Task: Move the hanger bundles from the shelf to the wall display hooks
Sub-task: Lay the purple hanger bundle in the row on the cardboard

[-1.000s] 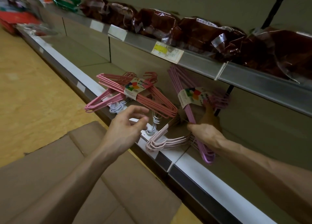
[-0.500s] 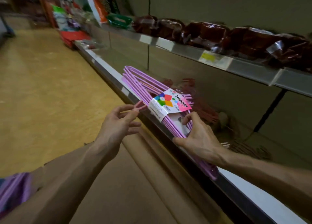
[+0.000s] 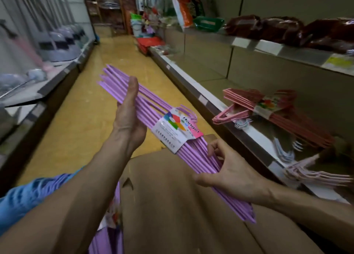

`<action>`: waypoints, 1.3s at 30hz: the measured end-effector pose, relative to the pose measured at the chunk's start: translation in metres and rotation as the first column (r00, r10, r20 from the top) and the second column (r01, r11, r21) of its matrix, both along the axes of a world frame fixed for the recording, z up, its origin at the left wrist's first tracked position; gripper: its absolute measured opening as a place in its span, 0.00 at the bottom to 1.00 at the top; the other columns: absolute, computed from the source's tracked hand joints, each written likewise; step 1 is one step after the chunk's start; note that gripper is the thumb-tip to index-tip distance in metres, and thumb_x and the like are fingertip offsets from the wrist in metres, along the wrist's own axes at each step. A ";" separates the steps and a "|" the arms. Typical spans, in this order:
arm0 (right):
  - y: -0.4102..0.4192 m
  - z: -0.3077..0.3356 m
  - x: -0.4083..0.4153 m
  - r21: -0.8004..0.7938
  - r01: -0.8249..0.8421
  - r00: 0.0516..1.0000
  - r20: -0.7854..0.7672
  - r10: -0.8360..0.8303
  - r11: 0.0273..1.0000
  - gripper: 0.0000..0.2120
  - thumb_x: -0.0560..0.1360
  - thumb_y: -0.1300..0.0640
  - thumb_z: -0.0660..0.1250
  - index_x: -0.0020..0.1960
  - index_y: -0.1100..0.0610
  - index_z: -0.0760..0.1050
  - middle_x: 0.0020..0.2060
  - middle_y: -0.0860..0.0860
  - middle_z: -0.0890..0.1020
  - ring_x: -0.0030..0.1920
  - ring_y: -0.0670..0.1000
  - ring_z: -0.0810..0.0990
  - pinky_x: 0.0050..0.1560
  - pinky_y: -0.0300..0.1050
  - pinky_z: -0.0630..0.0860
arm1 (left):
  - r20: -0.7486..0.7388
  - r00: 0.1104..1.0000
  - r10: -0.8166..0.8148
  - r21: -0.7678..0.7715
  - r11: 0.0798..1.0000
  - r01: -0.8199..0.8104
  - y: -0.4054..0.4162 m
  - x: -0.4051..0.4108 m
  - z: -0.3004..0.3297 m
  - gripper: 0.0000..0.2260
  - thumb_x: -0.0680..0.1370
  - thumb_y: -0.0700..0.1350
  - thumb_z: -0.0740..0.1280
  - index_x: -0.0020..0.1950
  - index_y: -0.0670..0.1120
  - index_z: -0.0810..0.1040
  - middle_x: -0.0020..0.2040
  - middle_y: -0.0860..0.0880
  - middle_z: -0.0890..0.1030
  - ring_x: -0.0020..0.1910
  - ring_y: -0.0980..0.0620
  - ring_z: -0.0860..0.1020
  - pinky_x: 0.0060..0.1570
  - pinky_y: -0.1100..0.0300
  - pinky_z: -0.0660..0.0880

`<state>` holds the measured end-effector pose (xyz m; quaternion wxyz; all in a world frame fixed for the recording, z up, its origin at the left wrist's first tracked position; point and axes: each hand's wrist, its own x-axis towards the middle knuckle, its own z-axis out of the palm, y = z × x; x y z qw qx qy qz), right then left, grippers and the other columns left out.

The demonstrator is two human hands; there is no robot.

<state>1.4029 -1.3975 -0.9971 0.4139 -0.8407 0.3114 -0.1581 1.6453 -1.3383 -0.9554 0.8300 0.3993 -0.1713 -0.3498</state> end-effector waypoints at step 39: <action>0.007 -0.045 0.065 0.869 -0.152 0.942 0.272 -0.197 0.471 0.19 0.80 0.59 0.61 0.32 0.53 0.62 0.22 0.49 0.58 0.18 0.45 0.57 0.17 0.34 0.54 | 0.485 0.872 0.060 0.526 0.777 -0.346 0.074 0.051 0.003 0.42 0.72 0.54 0.76 0.79 0.56 0.54 0.69 0.44 0.71 0.59 0.45 0.75 0.65 0.46 0.73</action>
